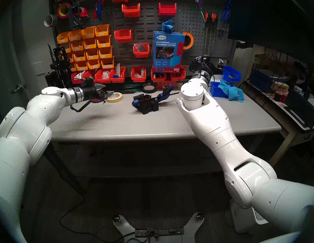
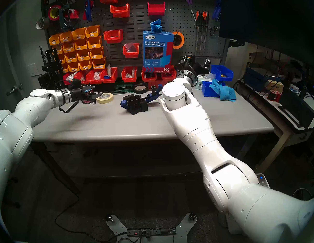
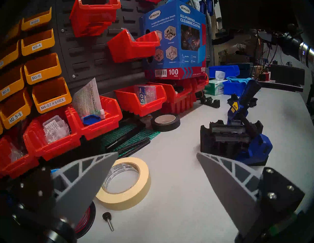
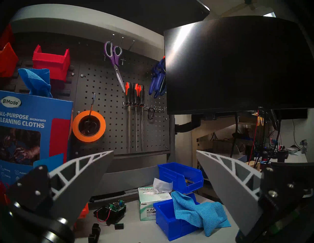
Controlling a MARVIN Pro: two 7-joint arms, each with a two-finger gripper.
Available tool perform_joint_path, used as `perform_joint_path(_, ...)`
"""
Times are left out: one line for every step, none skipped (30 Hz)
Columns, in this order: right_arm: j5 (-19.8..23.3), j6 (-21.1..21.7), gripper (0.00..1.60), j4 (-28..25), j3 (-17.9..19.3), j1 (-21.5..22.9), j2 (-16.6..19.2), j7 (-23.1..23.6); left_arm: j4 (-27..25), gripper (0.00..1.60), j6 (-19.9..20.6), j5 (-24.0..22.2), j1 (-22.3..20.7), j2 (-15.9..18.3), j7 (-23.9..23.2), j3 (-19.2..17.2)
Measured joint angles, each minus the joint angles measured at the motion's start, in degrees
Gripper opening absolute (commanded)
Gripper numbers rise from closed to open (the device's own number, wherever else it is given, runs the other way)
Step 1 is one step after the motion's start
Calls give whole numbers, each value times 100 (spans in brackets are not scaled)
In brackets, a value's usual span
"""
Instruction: Clamp the two 3D printed pieces together with the clamp
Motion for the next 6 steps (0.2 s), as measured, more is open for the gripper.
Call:
perform_joint_path(-3,0,160,-7,-9,-3,7,-6,-1,160,0,0,0,-1,10,-1)
perform_joint_path(-8,0,160,-16,-21,-6,17,-13,-2,160,0,0,0,-2,24,-2)
perform_joint_path(-10,0,160,-21,-29,-9,23,-18,-3,160,0,0,0,-2,33,-2)
perform_joint_path(-14,0,160,-31,-43,-13,33,-25,-5,160,1,0,0,-3,46,-3)
perform_joint_path(-17,0,160,-37,-53,-16,41,-30,-6,160,1,0,0,-4,57,-3)
perform_joint_path(-20,0,160,-42,-62,-18,48,-34,-7,160,1,0,0,-5,65,-4)
